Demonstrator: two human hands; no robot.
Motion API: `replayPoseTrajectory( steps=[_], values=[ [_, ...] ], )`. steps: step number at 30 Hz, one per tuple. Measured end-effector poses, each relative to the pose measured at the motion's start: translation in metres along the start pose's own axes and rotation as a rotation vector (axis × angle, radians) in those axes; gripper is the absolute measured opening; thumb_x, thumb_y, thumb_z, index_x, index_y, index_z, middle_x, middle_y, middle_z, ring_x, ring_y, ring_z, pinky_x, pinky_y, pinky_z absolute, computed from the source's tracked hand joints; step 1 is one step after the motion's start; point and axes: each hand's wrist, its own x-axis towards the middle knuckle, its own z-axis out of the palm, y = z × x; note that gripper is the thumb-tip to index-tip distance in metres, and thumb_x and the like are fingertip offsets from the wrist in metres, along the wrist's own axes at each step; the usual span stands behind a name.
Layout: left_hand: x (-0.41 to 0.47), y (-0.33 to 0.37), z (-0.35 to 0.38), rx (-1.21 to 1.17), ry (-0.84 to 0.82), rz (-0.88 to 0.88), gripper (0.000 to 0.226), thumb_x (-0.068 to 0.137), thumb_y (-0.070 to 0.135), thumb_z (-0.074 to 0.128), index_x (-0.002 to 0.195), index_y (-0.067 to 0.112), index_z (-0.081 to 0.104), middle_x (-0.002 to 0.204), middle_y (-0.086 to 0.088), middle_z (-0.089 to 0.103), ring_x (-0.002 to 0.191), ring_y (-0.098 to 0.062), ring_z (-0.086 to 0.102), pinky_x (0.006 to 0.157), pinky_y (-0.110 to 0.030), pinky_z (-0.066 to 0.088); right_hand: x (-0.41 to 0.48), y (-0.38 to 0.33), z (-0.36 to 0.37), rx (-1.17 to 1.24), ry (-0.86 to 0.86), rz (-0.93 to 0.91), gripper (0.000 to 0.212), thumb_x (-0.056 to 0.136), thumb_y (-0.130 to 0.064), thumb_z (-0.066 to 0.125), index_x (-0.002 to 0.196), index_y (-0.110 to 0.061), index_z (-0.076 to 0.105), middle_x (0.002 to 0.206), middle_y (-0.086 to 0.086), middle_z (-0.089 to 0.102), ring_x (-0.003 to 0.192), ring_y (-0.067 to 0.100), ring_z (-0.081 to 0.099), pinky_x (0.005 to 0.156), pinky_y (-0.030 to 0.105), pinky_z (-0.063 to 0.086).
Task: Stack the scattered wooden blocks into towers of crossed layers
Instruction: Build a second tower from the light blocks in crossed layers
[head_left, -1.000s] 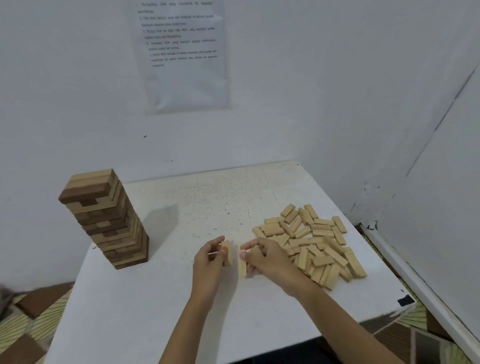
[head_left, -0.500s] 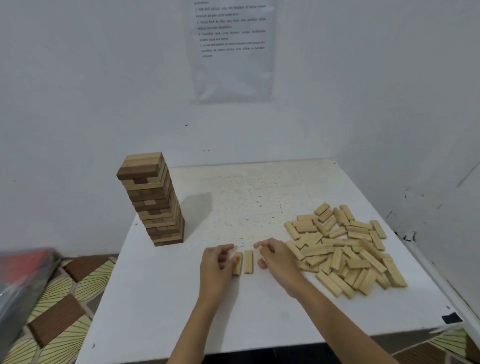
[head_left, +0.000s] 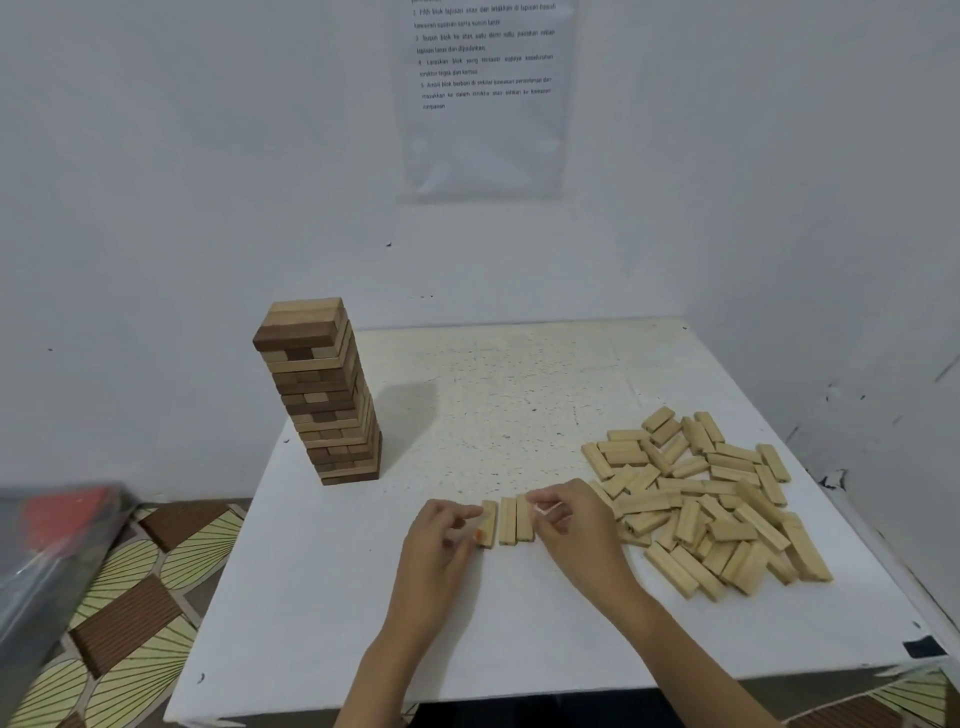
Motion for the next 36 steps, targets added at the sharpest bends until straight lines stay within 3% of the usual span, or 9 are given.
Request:
replayPoseTrajectory(
  steps=[4, 7, 12, 19, 23, 29, 36],
  values=[
    [-0.006, -0.011, 0.001, 0.19, -0.105, 0.174, 0.016, 0.09, 0.01, 0.066, 0.104, 0.016, 0.07, 0.103, 0.02, 0.053, 0.101, 0.004, 0.051, 0.084, -0.007, 0.039, -0.014, 0.014, 0.0, -0.138, -0.2, -0.237, 0.021, 0.089, -0.007, 0.066, 0.109, -0.011, 0.068, 0.1, -0.01, 0.05, 0.094, 0.003, 0.051, 0.084, 0.01, 0.042],
    [-0.007, -0.011, 0.006, 0.162, -0.103, 0.156, 0.012, 0.09, 0.011, 0.065, 0.102, 0.012, 0.07, 0.1, 0.021, 0.053, 0.101, 0.002, 0.053, 0.083, -0.008, 0.039, -0.017, 0.022, 0.006, -0.212, -0.175, -0.322, 0.022, 0.087, -0.009, 0.069, 0.109, -0.007, 0.07, 0.101, -0.01, 0.049, 0.097, 0.004, 0.049, 0.091, 0.007, 0.036],
    [-0.006, -0.005, 0.015, 0.169, -0.057, 0.145, 0.009, 0.089, 0.012, 0.068, 0.097, 0.009, 0.07, 0.094, 0.017, 0.054, 0.097, 0.002, 0.051, 0.079, -0.008, 0.038, -0.015, 0.025, 0.019, -0.227, -0.073, -0.395, 0.009, 0.083, -0.007, 0.071, 0.092, -0.008, 0.073, 0.087, -0.008, 0.055, 0.084, 0.008, 0.052, 0.079, 0.014, 0.042],
    [-0.003, -0.005, 0.014, 0.166, -0.014, 0.097, 0.005, 0.088, 0.011, 0.068, 0.087, 0.012, 0.073, 0.076, 0.012, 0.049, 0.087, -0.004, 0.05, 0.069, -0.009, 0.036, -0.012, 0.022, 0.026, -0.224, -0.046, -0.472, 0.009, 0.081, -0.007, 0.073, 0.089, -0.01, 0.073, 0.083, -0.006, 0.056, 0.078, 0.012, 0.056, 0.072, 0.021, 0.046],
    [0.002, -0.008, 0.007, 0.122, -0.053, 0.044, 0.011, 0.092, 0.013, 0.063, 0.095, 0.015, 0.073, 0.082, 0.013, 0.052, 0.088, -0.006, 0.051, 0.075, -0.011, 0.038, -0.004, 0.023, 0.032, -0.217, -0.023, -0.453, 0.01, 0.078, -0.004, 0.076, 0.086, -0.01, 0.074, 0.079, -0.007, 0.057, 0.078, 0.004, 0.048, 0.071, 0.017, 0.043],
    [0.016, -0.013, -0.003, 0.082, -0.066, -0.046, 0.014, 0.094, 0.01, 0.057, 0.095, 0.012, 0.071, 0.091, -0.001, 0.059, 0.091, -0.008, 0.051, 0.079, -0.018, 0.04, 0.008, 0.017, 0.043, -0.221, -0.023, -0.479, 0.006, 0.08, -0.008, 0.072, 0.085, -0.01, 0.074, 0.076, -0.004, 0.057, 0.075, 0.007, 0.049, 0.067, 0.02, 0.043],
    [0.036, -0.026, -0.014, 0.163, -0.064, 0.028, 0.021, 0.089, 0.018, 0.054, 0.098, 0.013, 0.072, 0.093, 0.003, 0.061, 0.093, -0.008, 0.052, 0.08, -0.02, 0.042, 0.032, 0.013, 0.057, -0.211, -0.021, -0.486, 0.006, 0.081, -0.007, 0.071, 0.086, -0.008, 0.073, 0.078, -0.003, 0.058, 0.077, 0.007, 0.048, 0.069, 0.018, 0.042]
  ],
)
